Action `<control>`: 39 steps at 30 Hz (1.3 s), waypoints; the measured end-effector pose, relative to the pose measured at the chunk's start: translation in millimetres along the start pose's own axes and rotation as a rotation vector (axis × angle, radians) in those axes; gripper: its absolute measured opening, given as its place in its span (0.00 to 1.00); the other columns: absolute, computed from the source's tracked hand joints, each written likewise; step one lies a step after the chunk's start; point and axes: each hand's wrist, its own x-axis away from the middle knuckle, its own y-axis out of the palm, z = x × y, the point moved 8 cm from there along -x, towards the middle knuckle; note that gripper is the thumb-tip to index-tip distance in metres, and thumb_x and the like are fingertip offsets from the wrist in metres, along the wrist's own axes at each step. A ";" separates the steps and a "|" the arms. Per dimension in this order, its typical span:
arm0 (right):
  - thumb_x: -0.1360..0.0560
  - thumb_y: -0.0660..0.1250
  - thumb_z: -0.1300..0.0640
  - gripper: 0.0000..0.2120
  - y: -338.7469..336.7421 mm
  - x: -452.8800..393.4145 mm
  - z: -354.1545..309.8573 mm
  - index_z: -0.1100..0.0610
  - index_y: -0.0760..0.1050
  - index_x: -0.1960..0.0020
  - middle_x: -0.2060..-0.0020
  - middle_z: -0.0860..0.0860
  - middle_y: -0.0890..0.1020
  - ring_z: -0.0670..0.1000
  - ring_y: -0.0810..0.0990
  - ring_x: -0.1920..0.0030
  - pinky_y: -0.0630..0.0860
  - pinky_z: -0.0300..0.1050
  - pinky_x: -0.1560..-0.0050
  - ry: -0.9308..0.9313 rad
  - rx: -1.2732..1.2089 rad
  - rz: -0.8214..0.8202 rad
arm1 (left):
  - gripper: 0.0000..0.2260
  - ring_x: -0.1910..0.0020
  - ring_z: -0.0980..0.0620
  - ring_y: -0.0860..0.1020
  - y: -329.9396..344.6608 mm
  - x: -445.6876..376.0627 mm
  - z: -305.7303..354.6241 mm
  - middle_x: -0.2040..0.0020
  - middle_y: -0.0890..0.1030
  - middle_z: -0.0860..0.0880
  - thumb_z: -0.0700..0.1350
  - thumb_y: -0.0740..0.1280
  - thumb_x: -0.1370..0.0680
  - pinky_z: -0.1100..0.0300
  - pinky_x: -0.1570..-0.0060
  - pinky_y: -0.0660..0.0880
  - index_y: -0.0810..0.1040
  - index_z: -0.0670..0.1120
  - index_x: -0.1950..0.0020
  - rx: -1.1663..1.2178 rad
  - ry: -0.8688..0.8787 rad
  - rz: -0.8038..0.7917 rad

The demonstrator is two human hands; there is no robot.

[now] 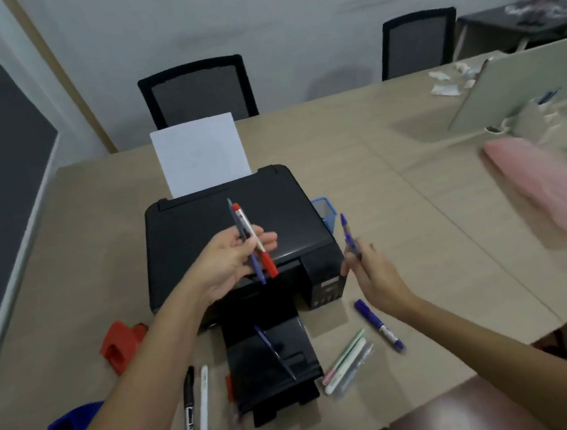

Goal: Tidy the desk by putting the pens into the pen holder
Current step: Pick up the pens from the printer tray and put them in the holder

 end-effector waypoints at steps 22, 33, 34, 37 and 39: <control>0.23 0.61 0.54 0.06 55.3 -237.5 179.6 0.57 0.71 0.52 0.61 0.50 0.77 0.51 0.76 0.57 0.74 0.50 0.53 0.587 -0.833 0.049 | 0.08 0.49 0.46 0.78 104.9 -270.6 -12.1 0.46 0.80 0.42 0.35 0.62 0.22 0.55 0.49 0.75 0.76 0.40 0.44 -0.571 -0.055 0.696; 0.21 0.61 0.59 0.12 37.6 -245.2 209.9 0.67 0.76 0.45 0.47 0.63 0.81 0.61 0.79 0.45 0.63 0.38 0.57 0.432 -0.284 -0.229 | 0.09 0.54 0.51 0.73 126.4 -302.1 -46.8 0.51 0.77 0.47 0.36 0.61 0.21 0.62 0.54 0.67 0.76 0.41 0.44 -0.595 -0.088 0.766; 0.21 0.61 0.59 0.12 33.7 -246.6 214.4 0.67 0.76 0.46 0.48 0.63 0.82 0.61 0.79 0.45 0.65 0.39 0.56 0.438 -0.263 -0.238 | 0.08 0.53 0.50 0.74 127.5 -304.2 -49.5 0.51 0.77 0.47 0.37 0.61 0.21 0.61 0.53 0.68 0.77 0.42 0.44 -0.600 -0.082 0.780; 0.22 0.63 0.58 0.12 23.1 -247.2 224.9 0.66 0.77 0.46 0.50 0.63 0.82 0.60 0.79 0.47 0.69 0.43 0.54 0.441 -0.214 -0.298 | 0.10 0.46 0.47 0.78 131.9 -310.4 -63.1 0.44 0.80 0.46 0.37 0.62 0.21 0.58 0.44 0.73 0.77 0.44 0.41 -0.562 -0.117 0.741; 0.23 0.65 0.58 0.11 17.2 -244.8 230.5 0.64 0.77 0.45 0.52 0.59 0.82 0.57 0.78 0.50 0.70 0.44 0.53 0.438 -0.205 -0.316 | 0.10 0.46 0.48 0.79 135.0 -313.3 -72.7 0.44 0.81 0.47 0.37 0.65 0.22 0.55 0.40 0.76 0.78 0.43 0.41 -0.539 -0.136 0.710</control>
